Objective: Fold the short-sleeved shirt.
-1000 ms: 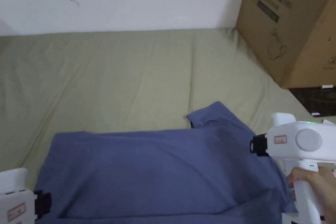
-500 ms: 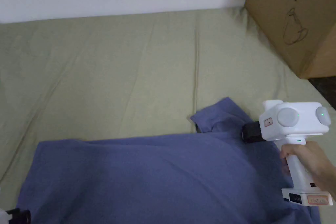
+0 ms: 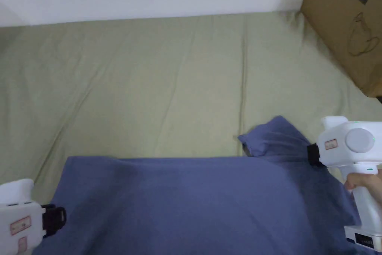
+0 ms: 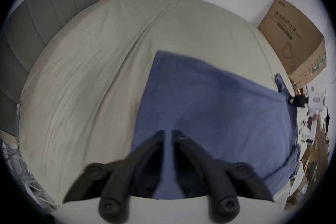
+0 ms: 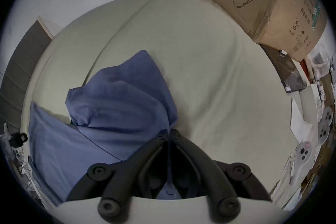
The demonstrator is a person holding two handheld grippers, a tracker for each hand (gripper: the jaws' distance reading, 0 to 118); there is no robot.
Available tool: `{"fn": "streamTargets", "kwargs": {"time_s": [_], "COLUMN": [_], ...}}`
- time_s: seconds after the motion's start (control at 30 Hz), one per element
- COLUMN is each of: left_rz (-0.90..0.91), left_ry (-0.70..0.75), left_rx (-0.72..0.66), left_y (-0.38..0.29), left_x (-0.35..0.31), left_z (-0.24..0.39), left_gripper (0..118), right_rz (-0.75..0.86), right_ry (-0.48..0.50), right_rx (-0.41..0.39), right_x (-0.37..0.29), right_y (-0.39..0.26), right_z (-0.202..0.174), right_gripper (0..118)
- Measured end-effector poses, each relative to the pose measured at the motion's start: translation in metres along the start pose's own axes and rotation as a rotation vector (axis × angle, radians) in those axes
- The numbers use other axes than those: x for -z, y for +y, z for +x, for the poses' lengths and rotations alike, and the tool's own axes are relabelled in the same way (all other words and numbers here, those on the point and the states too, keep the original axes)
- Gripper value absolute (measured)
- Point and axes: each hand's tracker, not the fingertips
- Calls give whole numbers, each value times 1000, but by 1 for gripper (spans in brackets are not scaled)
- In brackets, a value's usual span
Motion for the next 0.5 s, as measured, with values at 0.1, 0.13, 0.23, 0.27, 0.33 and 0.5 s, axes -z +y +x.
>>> {"fn": "streamTargets", "kwargs": {"time_s": [0.1,0.13,0.23,0.27,0.33,0.5], "left_rz": [7,-2,14,5,1,-64], "left_ry": [-24,-20,7,22,25,27], "left_rx": [-30,-34,-24,-26,-34,-39], "left_y": [33,46,80,90,105,115], "left_x": [19,27,50,59,76,107], "left_z": [0,1,4,4,2,0], "left_gripper": [104,113,110,110,109,86], "right_rz": [-1,-1,-1,-2,-4,-11], "right_ry": [1,-2,-4,-3,-6,-11], "right_rx": [-6,-13,-22,-26,-33,-37], "right_x": [1,0,-1,-1,0,4], "right_y": [1,1,1,1,2,1], "right_z": [1,0,-1,-1,-1,-4], "right_gripper": [0,0,0,0,0,0]}}
